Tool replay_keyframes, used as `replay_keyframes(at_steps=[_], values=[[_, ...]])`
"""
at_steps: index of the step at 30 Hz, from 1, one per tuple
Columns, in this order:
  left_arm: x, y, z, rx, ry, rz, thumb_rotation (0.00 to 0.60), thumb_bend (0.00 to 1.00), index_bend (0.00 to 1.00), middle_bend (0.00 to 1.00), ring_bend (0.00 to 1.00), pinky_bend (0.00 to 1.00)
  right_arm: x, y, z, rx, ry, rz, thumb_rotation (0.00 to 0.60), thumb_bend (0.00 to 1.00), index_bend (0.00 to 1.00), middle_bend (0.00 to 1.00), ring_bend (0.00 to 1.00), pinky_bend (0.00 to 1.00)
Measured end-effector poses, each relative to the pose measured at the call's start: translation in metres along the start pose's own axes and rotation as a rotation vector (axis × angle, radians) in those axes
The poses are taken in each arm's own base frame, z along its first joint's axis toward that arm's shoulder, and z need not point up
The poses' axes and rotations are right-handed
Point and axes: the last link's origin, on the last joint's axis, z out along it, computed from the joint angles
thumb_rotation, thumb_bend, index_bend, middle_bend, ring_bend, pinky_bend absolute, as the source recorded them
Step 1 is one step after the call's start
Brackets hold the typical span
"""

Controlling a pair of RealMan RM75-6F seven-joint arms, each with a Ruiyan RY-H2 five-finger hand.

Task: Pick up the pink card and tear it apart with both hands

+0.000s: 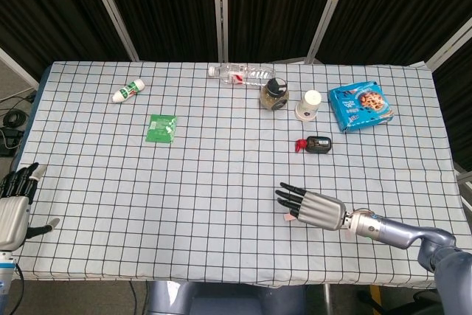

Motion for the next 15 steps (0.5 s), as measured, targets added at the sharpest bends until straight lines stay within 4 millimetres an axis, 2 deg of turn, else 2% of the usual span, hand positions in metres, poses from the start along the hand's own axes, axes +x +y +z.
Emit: replay_keyframes(at_steps=[8, 15], values=[[0.0, 0.0, 0.0, 0.0, 0.0, -0.003, 0.6, 0.0, 0.0, 0.0, 0.0, 0.0, 0.003, 0.004, 0.006, -0.039, 0.022, 0.019, 0.6, 0.45, 0.65, 0.23, 0.0, 0.0], [0.001, -0.001, 0.0, 0.001, -0.002, -0.009, 0.6, 0.0, 0.0, 0.0, 0.0, 0.0, 0.015, 0.018, 0.015, -0.117, 0.078, 0.08, 0.6, 0.45, 0.67, 0.23, 0.0, 0.0]])
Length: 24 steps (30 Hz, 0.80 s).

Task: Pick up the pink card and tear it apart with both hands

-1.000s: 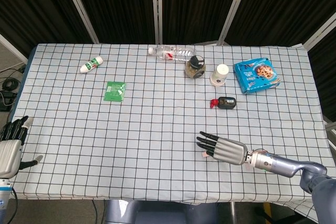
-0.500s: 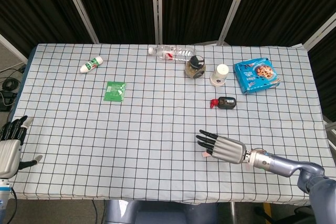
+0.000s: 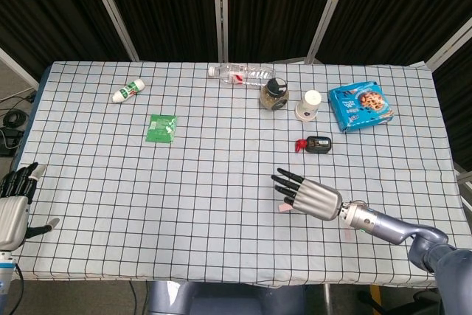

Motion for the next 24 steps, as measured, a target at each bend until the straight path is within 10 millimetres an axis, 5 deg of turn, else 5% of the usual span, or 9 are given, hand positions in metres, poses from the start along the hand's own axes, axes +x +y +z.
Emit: replay_keyframes(at_steps=[12, 17, 24], values=[[0.0, 0.009, 0.015, -0.071, 0.029, -0.041, 0.6, 0.0, 0.0, 0.0, 0.0, 0.0, 0.03, 0.021, 0.026, -0.162, 0.07, 0.138, 0.6, 0.47, 0.68, 0.25, 0.0, 0.0], [-0.002, 0.032, 0.037, -0.16, 0.026, -0.075, 0.6, 0.0, 0.01, 0.0, 0.0, 0.0, 0.048, 0.028, 0.045, -0.264, 0.087, 0.264, 0.6, 0.47, 0.69, 0.26, 0.0, 0.0], [-0.007, 0.085, 0.08, -0.262, -0.036, -0.168, 0.6, 0.09, 0.16, 0.0, 0.0, 0.0, 0.072, 0.042, 0.073, -0.48, 0.115, 0.523, 0.6, 0.47, 0.7, 0.27, 0.0, 0.0]])
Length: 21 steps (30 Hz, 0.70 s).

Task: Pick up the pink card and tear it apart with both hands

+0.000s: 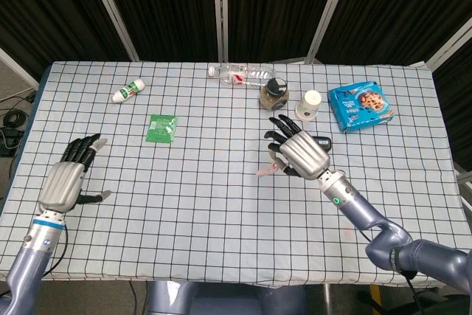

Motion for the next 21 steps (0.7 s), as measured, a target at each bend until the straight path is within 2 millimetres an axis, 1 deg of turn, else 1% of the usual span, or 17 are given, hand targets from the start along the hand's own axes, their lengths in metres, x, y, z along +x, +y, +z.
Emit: replay_keyframes(at_steps=[4, 8, 10, 15, 19, 21], values=[[-0.012, 0.026, 0.028, -0.051, -0.026, -0.075, 0.6, 0.14, 0.24, 0.0, 0.0, 0.0, 0.007, -0.008, 0.012, -0.089, 0.003, 0.13, 0.6, 0.47, 0.7, 0.27, 0.0, 0.0], [-0.021, 0.051, 0.054, -0.091, -0.049, -0.128, 0.6, 0.16, 0.26, 0.0, 0.0, 0.0, 0.01, -0.019, 0.02, -0.151, -0.009, 0.242, 0.6, 0.48, 0.71, 0.28, 0.0, 0.0], [-0.023, 0.059, 0.061, -0.101, -0.058, -0.13, 0.6, 0.16, 0.27, 0.0, 0.0, 0.0, 0.01, -0.026, 0.024, -0.172, -0.019, 0.29, 0.6, 0.48, 0.71, 0.28, 0.0, 0.0], [-0.03, 0.081, 0.08, -0.129, -0.093, -0.128, 0.6, 0.21, 0.29, 0.0, 0.0, 0.0, 0.008, -0.041, 0.032, -0.207, -0.043, 0.378, 0.6, 0.48, 0.71, 0.28, 0.0, 0.0], [-0.04, 0.101, 0.095, -0.15, -0.136, -0.135, 0.6, 0.26, 0.33, 0.0, 0.0, 0.0, 0.005, -0.055, 0.039, -0.21, -0.051, 0.409, 0.6, 0.48, 0.71, 0.28, 0.0, 0.0], [-0.045, 0.107, 0.099, -0.165, -0.145, -0.138, 0.6, 0.27, 0.34, 0.0, 0.0, 0.0, 0.004, -0.061, 0.042, -0.212, -0.052, 0.425, 0.6, 0.48, 0.72, 0.28, 0.0, 0.0]])
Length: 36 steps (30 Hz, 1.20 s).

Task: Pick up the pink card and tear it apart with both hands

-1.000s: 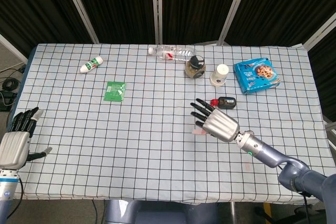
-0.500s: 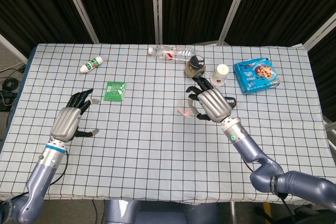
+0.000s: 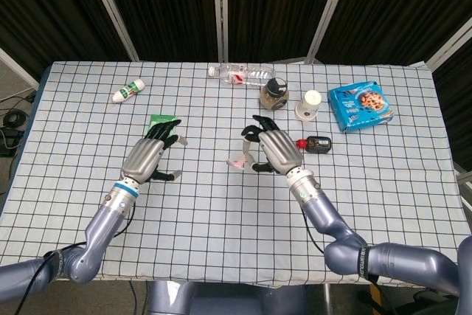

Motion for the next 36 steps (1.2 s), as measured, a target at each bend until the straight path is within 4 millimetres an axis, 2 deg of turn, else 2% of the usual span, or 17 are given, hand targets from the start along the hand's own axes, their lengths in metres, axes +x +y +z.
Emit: replay_keyframes(at_steps=[6, 14, 19, 29, 36], values=[[-0.01, 0.013, 0.015, -0.036, -0.012, -0.033, 0.6, 0.3, 0.38, 0.0, 0.0, 0.0, -0.009, -0.013, 0.003, 0.002, -0.02, 0.05, 0.6, 0.48, 0.73, 0.28, 0.0, 0.0], [-0.027, 0.027, 0.028, -0.051, -0.048, -0.051, 0.6, 0.3, 0.41, 0.0, 0.0, 0.0, -0.02, -0.02, 0.005, 0.005, -0.042, 0.067, 0.6, 0.48, 0.73, 0.28, 0.0, 0.0], [-0.039, 0.033, 0.029, -0.059, -0.077, -0.067, 0.6, 0.3, 0.43, 0.0, 0.0, 0.0, -0.024, -0.021, 0.006, 0.007, -0.046, 0.066, 0.6, 0.48, 0.73, 0.28, 0.0, 0.0], [-0.044, 0.035, 0.03, -0.062, -0.08, -0.08, 0.6, 0.3, 0.43, 0.0, 0.0, 0.0, -0.024, -0.022, 0.008, 0.016, -0.042, 0.054, 0.6, 0.48, 0.73, 0.28, 0.0, 0.0], [-0.051, 0.039, 0.03, -0.059, -0.094, -0.083, 0.6, 0.34, 0.45, 0.0, 0.0, 0.0, -0.027, -0.025, 0.008, 0.027, -0.048, 0.051, 0.6, 0.48, 0.73, 0.28, 0.0, 0.0]])
